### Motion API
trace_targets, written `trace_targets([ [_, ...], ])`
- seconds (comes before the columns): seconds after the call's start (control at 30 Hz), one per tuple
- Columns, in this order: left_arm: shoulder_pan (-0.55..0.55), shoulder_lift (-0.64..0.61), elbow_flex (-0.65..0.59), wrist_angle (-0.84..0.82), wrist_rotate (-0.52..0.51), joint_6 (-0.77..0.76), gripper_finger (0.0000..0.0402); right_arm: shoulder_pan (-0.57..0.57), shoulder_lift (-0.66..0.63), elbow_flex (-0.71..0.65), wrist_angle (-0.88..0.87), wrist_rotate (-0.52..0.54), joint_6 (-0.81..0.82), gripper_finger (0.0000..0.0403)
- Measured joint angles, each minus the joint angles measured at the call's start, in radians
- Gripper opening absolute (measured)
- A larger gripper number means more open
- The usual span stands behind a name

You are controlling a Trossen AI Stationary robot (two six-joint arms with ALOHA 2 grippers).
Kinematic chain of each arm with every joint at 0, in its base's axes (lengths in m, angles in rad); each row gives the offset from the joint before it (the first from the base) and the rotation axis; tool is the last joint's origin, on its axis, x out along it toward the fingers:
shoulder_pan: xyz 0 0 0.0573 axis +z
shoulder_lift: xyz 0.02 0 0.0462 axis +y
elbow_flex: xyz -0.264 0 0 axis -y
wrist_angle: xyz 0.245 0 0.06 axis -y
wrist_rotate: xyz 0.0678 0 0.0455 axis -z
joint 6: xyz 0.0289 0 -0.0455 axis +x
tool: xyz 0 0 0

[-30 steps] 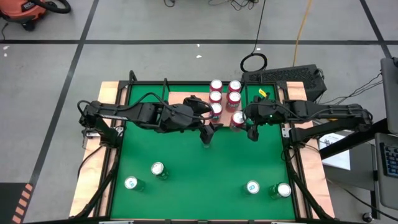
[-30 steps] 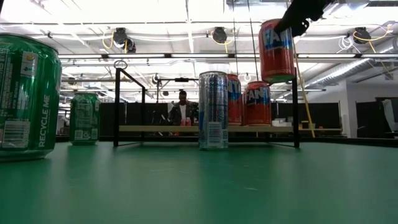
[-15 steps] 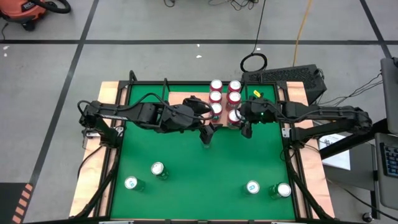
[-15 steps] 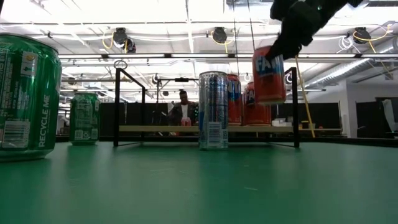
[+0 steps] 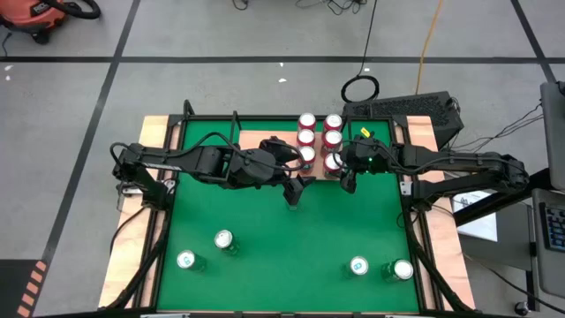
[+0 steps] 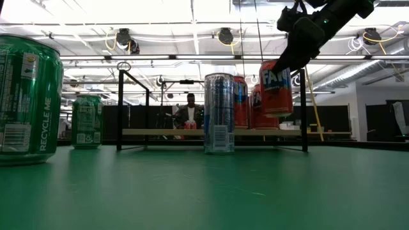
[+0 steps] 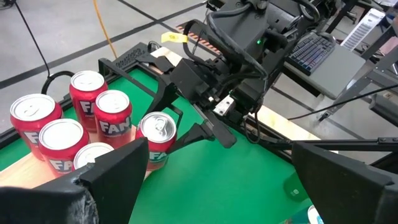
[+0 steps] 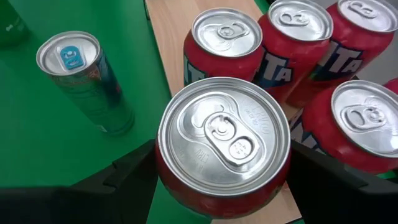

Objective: Place canned beverage on shelf
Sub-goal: Put the red soda can on the shelf aligned with the other red soda can on the shelf

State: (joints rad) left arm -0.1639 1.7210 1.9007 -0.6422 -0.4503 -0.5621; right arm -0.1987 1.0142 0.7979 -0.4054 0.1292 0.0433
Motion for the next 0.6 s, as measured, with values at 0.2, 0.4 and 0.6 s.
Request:
trace_targets([
  [0.2, 0.000, 0.000, 0.000, -0.004, -0.004, 0.000, 0.0396, -0.025, 0.001, -0.001, 0.008, -0.002, -0.014, 0.0290],
  [0.4, 0.002, 0.000, 0.000, -0.004, -0.006, -0.001, 0.0396, -0.047, 0.048, -0.001, 0.039, -0.047, -0.007, 0.0290],
  [0.6, 0.001, 0.000, 0.000, -0.004, -0.007, -0.007, 0.0396, -0.048, 0.097, 0.003, 0.061, -0.050, -0.004, 0.0290],
])
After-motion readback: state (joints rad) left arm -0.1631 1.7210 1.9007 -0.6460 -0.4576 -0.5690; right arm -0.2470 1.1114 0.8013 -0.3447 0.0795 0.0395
